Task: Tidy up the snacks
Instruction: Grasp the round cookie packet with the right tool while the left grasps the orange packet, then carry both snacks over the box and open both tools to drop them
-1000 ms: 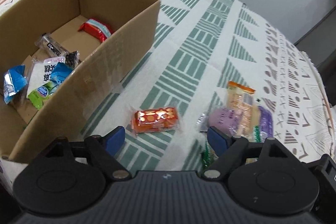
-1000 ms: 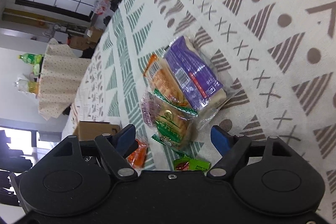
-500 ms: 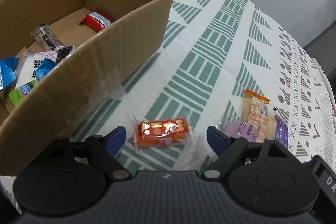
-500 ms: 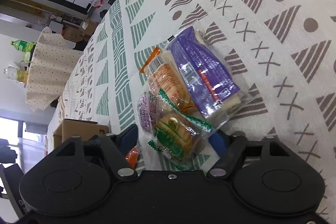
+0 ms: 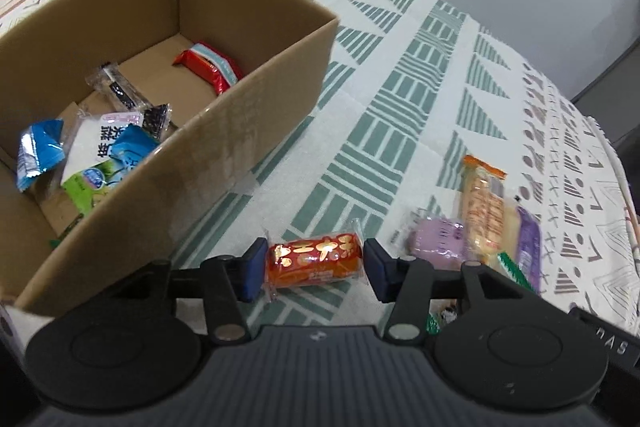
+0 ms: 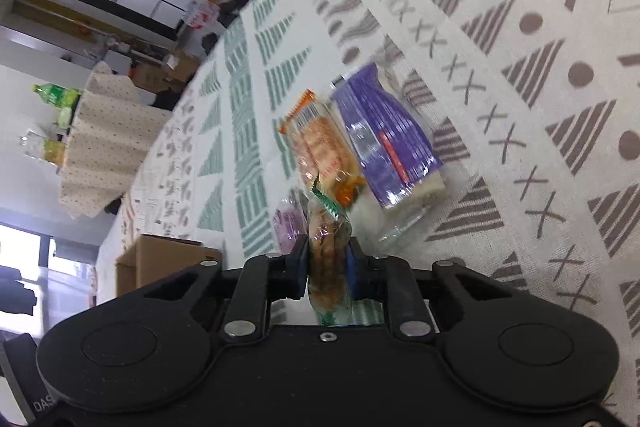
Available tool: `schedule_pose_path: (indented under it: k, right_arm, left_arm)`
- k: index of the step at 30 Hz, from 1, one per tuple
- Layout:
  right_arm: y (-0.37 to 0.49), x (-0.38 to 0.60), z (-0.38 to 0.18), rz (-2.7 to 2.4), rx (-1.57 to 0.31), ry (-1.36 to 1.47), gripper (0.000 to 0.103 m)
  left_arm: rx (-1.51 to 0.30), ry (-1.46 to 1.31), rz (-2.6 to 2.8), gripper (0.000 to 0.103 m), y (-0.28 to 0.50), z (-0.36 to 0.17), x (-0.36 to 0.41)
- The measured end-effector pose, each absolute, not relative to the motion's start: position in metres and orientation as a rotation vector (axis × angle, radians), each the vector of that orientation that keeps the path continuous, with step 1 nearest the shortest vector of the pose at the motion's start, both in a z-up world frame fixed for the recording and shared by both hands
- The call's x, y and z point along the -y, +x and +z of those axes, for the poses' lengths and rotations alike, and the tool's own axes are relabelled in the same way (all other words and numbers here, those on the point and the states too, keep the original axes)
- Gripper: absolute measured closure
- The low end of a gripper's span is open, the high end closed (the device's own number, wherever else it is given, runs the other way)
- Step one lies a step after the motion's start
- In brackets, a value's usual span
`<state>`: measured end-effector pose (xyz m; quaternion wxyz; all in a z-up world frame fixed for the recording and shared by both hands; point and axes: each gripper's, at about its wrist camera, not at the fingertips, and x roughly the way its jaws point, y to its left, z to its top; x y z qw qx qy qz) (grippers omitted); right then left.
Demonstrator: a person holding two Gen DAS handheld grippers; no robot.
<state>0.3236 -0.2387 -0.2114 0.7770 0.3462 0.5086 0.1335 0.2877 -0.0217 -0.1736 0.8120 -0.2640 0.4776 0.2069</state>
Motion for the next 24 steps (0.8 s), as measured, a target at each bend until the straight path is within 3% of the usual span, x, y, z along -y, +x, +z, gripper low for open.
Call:
schedule_pose_path:
  k: [24]
  right_arm:
    - [0.299,0.237,-0.146,0.492,-0.904,0.821,0.085]
  left_arm:
    - [-0.852,-0.504,0.427,0.052,0.244,-0.09,0.032]
